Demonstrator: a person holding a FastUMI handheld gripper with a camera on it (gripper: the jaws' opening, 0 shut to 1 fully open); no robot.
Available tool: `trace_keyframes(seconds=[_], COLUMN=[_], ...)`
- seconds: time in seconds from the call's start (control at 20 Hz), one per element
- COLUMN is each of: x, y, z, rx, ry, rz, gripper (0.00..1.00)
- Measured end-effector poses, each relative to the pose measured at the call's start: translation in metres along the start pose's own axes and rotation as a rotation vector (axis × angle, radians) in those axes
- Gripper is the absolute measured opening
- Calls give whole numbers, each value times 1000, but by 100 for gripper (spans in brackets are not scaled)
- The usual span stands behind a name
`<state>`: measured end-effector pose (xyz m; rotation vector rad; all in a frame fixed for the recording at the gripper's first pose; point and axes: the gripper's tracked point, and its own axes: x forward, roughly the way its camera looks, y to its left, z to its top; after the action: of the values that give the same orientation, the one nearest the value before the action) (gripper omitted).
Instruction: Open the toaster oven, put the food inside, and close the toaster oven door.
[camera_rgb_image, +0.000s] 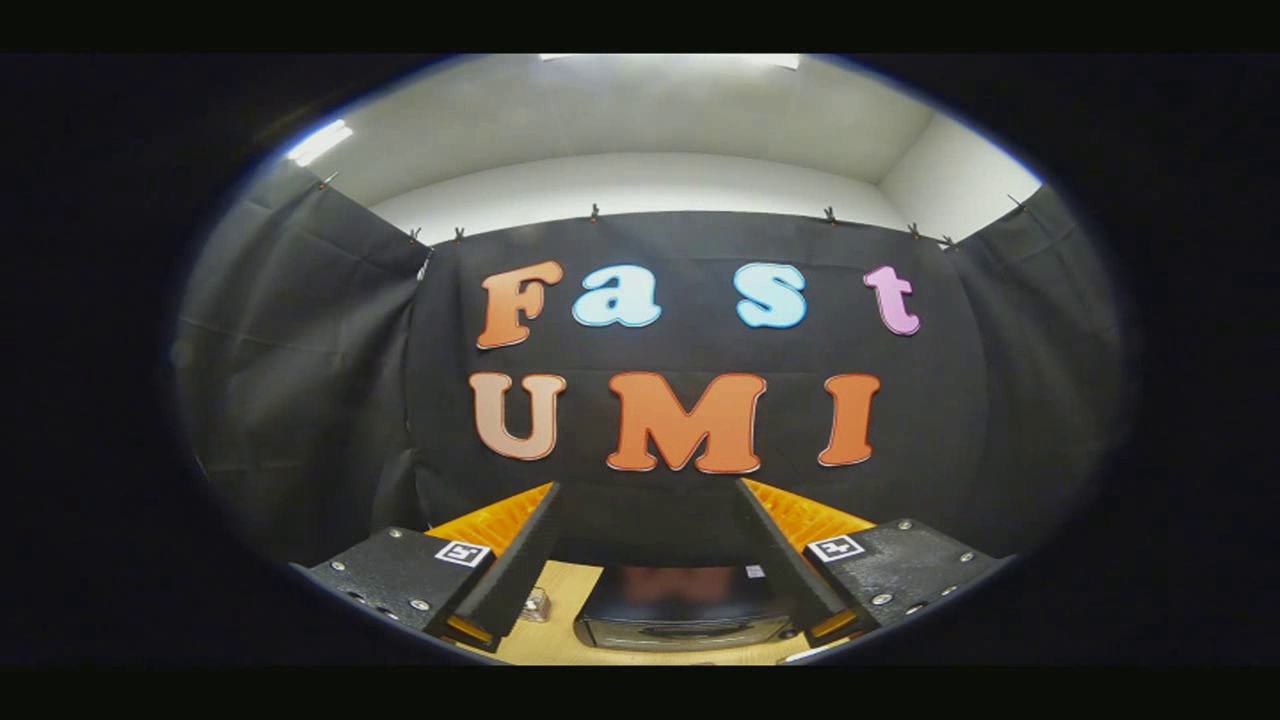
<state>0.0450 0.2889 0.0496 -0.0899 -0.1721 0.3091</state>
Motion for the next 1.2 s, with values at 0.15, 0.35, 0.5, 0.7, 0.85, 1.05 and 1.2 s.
trace_keyframes(seconds=[0.15, 0.35, 0.5, 0.7, 0.85, 1.05, 1.2], x=[-1, 0, -2, -8, -17, -17, -11], y=[-7, -9, -10, -18, -27, -42, -56], z=[0, -2, -4, -7, -5, 4, 2], rx=[-21, -39, -54, -90, -85, -64, -71], ry=[4, 15, 34, 46, 39, 24, 28], rz=[-23, -33, -35, -54, -67, -66, -69], gripper=[99, 99, 99, 99, 100, 100, 100])
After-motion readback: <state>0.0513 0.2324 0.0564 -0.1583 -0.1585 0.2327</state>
